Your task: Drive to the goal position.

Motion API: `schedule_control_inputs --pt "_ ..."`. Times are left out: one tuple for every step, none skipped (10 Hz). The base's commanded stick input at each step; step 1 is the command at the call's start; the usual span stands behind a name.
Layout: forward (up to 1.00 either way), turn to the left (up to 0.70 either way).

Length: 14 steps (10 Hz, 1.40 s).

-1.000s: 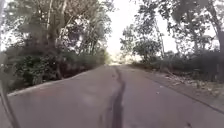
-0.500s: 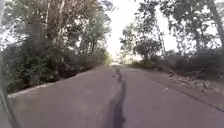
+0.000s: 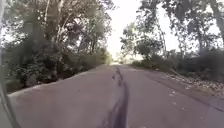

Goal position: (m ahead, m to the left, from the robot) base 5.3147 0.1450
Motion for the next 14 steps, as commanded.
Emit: schedule_control_inputs --pt "0.70 0.00" --pt "0.70 0.00" --pt "0.70 0.00" --pt "0.70 0.00" --pt "0.70 0.00" --pt "0.70 0.00" --pt "0.70 0.00" --pt "0.70 0.00" --pt "0.70 0.00" --pt "0.70 0.00" --pt "0.70 0.00" --pt "0.70 0.00" --pt "0.70 0.00" --pt "0.70 0.00"
